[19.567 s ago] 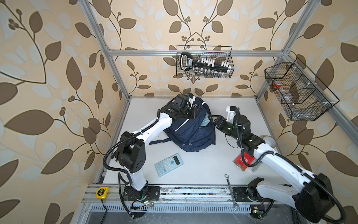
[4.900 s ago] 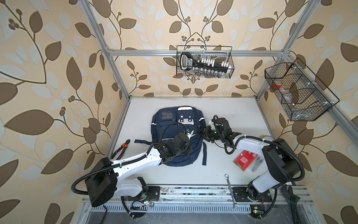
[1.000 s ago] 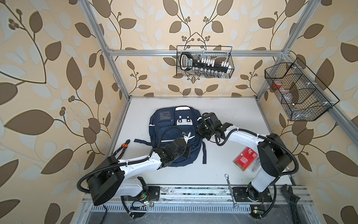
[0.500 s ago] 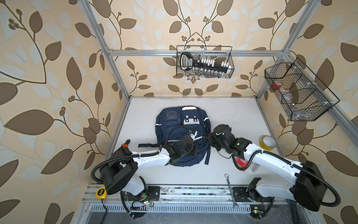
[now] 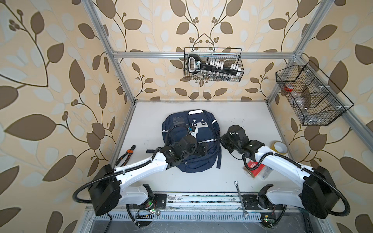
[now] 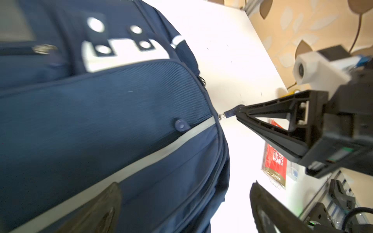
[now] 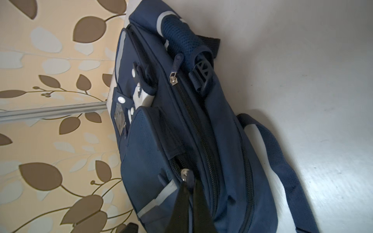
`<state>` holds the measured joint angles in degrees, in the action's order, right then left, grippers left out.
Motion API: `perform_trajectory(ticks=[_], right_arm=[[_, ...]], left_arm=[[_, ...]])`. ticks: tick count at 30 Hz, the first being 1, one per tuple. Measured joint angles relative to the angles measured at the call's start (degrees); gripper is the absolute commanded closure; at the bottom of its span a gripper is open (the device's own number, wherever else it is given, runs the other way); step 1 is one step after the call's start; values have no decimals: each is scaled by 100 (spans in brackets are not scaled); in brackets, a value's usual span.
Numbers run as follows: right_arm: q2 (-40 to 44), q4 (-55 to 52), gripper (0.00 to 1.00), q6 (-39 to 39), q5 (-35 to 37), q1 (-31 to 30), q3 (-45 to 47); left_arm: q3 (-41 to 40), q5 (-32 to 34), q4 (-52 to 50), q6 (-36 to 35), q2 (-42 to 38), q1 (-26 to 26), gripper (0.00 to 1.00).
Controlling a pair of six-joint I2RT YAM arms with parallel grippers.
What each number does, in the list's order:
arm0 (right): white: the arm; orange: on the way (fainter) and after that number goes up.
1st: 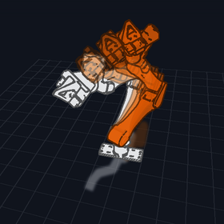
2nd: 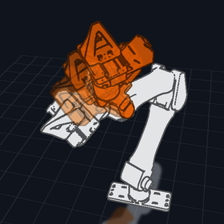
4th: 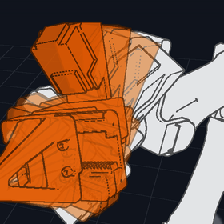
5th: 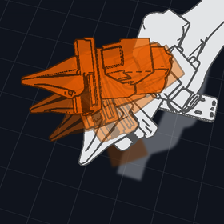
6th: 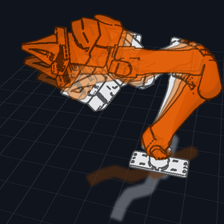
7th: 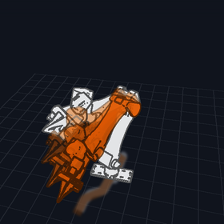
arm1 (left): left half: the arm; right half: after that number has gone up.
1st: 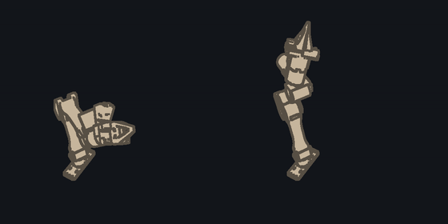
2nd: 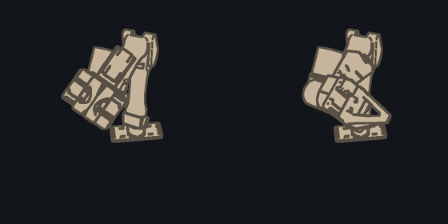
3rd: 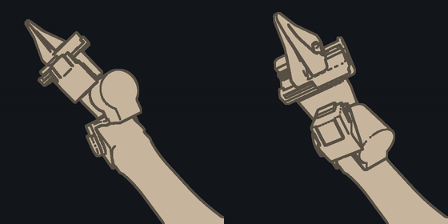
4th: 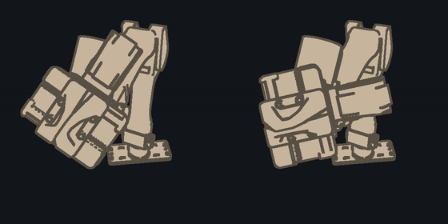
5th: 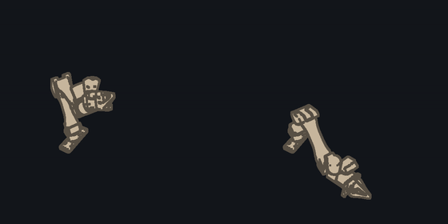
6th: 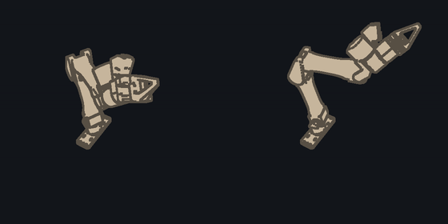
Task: Pack books, pencil case, and school supplies into a backpack
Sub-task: Rotate the student bag at the center of the table.
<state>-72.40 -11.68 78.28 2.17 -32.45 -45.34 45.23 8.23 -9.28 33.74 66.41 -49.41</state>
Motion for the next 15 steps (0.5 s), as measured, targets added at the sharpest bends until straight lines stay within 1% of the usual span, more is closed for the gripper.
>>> perform_trajectory(ticks=[3, 4, 6, 8, 10, 13, 15], right_arm=[[254, 225, 100, -9, -98, -24, 348], [343, 291, 100, 9, -105, -59, 474], [516, 385, 100, 70, -74, -179, 710], [638, 490, 100, 175, -4, -358, 883], [695, 568, 100, 286, 109, -584, 981], [632, 581, 100, 437, 271, -1134, 994], [516, 601, 100, 531, 334, -1464, 992]], left_arm=[[-466, -109, -479, 575, -817, 0, 1], [-697, -227, -487, 791, -1034, 2, 1], [-1432, -577, -310, 1338, -1486, -2, 1], [-1958, -813, -166, 1764, -1648, -4, 1], [-2026, -892, -160, 1971, -1582, -4, 1], [-1635, -940, -166, 2164, -1266, -68, 1], [-1329, -960, -63, 2221, -887, -197, 1]])
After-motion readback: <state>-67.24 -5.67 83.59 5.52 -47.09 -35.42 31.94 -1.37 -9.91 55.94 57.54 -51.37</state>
